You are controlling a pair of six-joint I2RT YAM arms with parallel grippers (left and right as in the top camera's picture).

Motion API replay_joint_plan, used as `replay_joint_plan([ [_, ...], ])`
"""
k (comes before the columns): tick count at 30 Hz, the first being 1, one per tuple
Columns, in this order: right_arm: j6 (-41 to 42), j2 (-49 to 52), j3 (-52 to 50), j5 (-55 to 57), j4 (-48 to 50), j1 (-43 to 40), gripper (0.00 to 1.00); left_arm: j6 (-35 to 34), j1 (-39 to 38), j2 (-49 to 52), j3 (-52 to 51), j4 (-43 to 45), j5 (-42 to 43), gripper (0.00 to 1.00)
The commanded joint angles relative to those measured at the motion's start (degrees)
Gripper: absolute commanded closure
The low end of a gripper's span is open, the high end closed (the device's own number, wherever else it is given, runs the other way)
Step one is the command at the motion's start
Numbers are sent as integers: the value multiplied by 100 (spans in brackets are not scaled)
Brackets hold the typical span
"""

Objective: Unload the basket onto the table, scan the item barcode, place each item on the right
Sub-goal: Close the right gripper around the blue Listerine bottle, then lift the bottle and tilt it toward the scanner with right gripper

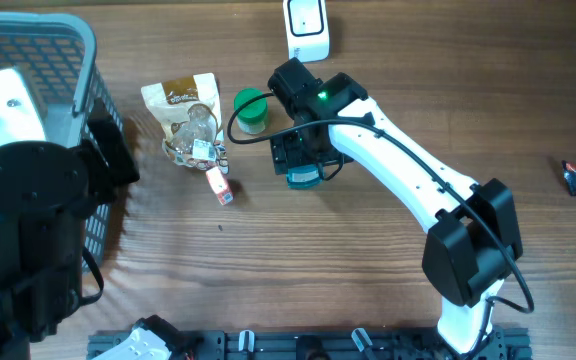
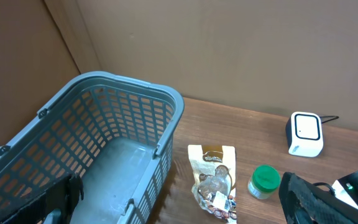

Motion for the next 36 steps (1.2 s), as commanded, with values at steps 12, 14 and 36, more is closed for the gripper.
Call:
replay_joint_plan([
  [12, -341, 122, -170, 2, 31, 17, 13, -96, 20, -11, -31, -28, -94, 0],
  [14, -376, 125, -175, 2, 31, 17, 16, -96, 20, -13, -31, -28, -96, 0],
  [36, -529, 407, 225, -640, -472, -22, 38, -96, 20, -11, -31, -28, -96, 0],
])
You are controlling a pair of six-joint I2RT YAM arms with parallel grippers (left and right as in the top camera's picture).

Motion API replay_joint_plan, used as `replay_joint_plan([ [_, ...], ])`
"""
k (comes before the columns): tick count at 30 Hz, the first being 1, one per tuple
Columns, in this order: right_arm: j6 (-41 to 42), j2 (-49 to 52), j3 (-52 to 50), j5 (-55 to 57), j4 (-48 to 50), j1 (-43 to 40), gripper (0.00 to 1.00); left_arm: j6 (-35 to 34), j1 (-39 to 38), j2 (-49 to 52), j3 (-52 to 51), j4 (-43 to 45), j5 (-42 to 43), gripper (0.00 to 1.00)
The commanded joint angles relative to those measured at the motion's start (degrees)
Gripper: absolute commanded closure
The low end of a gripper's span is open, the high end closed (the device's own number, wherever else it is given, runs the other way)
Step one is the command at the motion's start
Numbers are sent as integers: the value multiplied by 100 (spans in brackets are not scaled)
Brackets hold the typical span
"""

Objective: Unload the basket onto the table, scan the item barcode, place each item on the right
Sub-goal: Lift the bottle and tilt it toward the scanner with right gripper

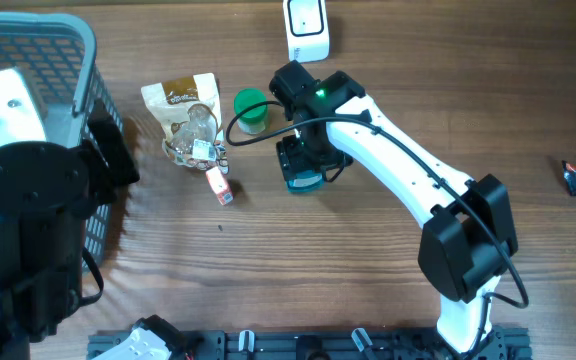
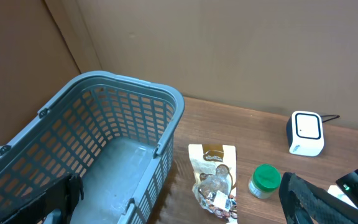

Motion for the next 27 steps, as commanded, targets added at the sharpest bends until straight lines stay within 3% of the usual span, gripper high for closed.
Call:
replay_joint_plan([
  [1, -66, 249, 111, -400, -85, 0, 38, -94, 20, -11, -31, -7, -96, 0],
  [5, -98, 249, 133, -595, -299, -87, 39, -96, 20, -11, -31, -4, -96, 0],
  [27, -518, 238, 153, -5447, -1071, -2063, 41, -94, 20, 0, -31, -7, -247, 0],
])
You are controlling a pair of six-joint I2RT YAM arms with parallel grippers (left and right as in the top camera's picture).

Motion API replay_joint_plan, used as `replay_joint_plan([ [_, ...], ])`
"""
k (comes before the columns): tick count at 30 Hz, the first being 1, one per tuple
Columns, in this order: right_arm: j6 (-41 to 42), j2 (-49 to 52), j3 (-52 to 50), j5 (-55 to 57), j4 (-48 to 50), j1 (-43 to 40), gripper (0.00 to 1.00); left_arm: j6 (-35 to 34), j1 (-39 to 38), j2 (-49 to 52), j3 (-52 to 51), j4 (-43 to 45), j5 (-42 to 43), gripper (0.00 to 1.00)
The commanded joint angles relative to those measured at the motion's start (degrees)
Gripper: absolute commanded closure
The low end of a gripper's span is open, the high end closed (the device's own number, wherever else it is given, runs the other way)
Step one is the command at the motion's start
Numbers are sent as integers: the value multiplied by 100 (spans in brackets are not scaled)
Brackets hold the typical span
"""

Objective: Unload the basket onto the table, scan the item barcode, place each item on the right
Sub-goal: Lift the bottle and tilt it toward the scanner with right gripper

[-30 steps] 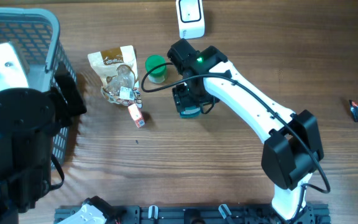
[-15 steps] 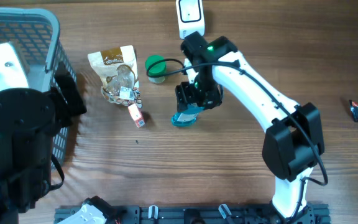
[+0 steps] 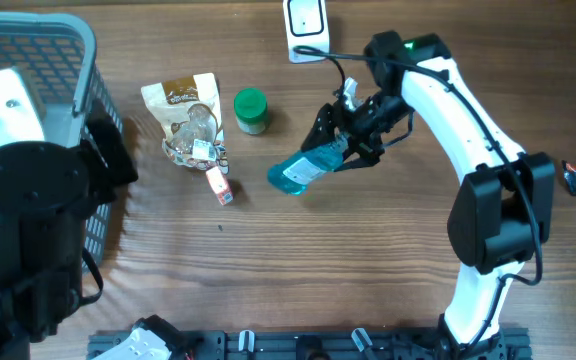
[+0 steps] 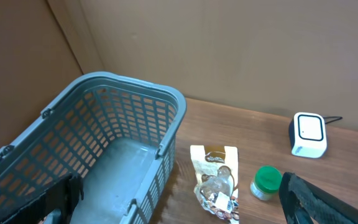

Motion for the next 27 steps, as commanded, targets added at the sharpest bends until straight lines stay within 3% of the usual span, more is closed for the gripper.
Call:
replay_joint_plan([
  [1, -101, 31, 74, -1113, -55, -59, 40, -94, 20, 0, -31, -7, -175, 0],
  [4, -96, 31, 74, -1561, -85, -66, 40, -94, 20, 0, -31, -7, -173, 0],
  [23, -96, 31, 74, -1882, -348, -63, 43, -96, 20, 0, -31, -92, -170, 0],
  [27, -92, 31, 74, -1255, 94, -66, 44, -96, 20, 0, -31, -92, -170, 0],
])
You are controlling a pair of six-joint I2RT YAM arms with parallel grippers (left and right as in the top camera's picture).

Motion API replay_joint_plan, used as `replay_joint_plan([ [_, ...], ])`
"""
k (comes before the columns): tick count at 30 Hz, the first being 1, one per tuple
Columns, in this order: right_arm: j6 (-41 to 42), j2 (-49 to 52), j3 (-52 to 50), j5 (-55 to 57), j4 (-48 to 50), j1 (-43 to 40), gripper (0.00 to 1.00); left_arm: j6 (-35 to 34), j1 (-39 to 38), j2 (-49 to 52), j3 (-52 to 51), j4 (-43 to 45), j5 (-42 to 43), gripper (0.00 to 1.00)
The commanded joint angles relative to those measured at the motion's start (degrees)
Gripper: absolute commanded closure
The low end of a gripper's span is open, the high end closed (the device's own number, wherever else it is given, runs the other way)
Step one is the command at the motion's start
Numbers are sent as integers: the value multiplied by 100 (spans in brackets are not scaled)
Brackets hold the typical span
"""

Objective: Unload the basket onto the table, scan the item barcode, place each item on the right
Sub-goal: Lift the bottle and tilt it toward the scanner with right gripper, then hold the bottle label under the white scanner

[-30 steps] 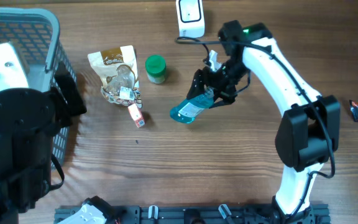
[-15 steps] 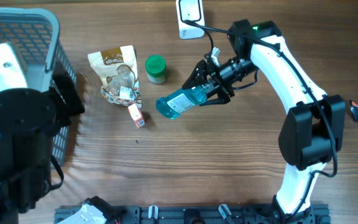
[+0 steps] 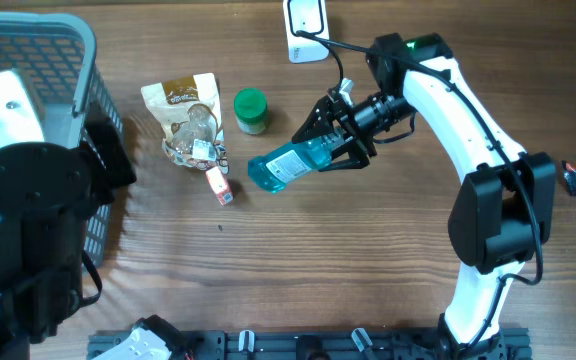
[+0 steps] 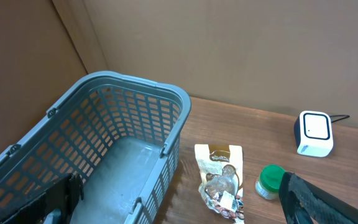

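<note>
A clear blue bottle [image 3: 286, 167] hangs tilted above the table's middle, base pointing left. My right gripper [image 3: 340, 138] is shut on its cap end. The white barcode scanner [image 3: 305, 20] stands at the table's far edge, behind the gripper; the left wrist view shows the scanner [image 4: 316, 132] too. My left gripper [image 4: 179, 214] is open and holds nothing, high over the basket's near end; its dark fingers [image 4: 312, 202] frame that view.
A grey-blue plastic basket [image 3: 80, 45] fills the left side. A snack bag [image 3: 181, 118], a green-lidded jar [image 3: 251, 110] and a small red box [image 3: 220, 186] lie left of the bottle. A dark wrapped item lies at the right edge.
The bottle's base now reaches further left, closer to the red box, and it lies flatter. The right gripper still holds it. The left wrist view has shifted slightly.
At first the right gripper was down over the upright bottle beside the jar, and it stood the same at the second moment. By the third moment the bottle was off the table, tilted, with the arm swung right. Now it is held lower-angled below the scanner.
</note>
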Motion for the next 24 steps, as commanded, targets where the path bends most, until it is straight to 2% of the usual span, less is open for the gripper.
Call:
replay_joint_plan([
  [1, -61, 31, 74, 393, 584, -35, 44, -96, 20, 0, -31, -4, -116, 0],
  [6, 76, 31, 76, 673, 1873, -85, 45, -96, 20, 0, -31, -7, -116, 0],
  [10, 26, 31, 76, 1626, 3012, -105, 46, -94, 20, 0, -31, -7, -116, 0],
  [13, 28, 31, 101, 2420, 3357, -122, 46, -94, 20, 0, -31, -122, -116, 0],
  [18, -588, 31, 107, 3515, 4157, -125, 49, -96, 20, 0, -31, -282, -116, 0],
  [24, -955, 31, 107, 3646, 5379, -125, 48, -96, 20, 0, -31, -282, -116, 0],
])
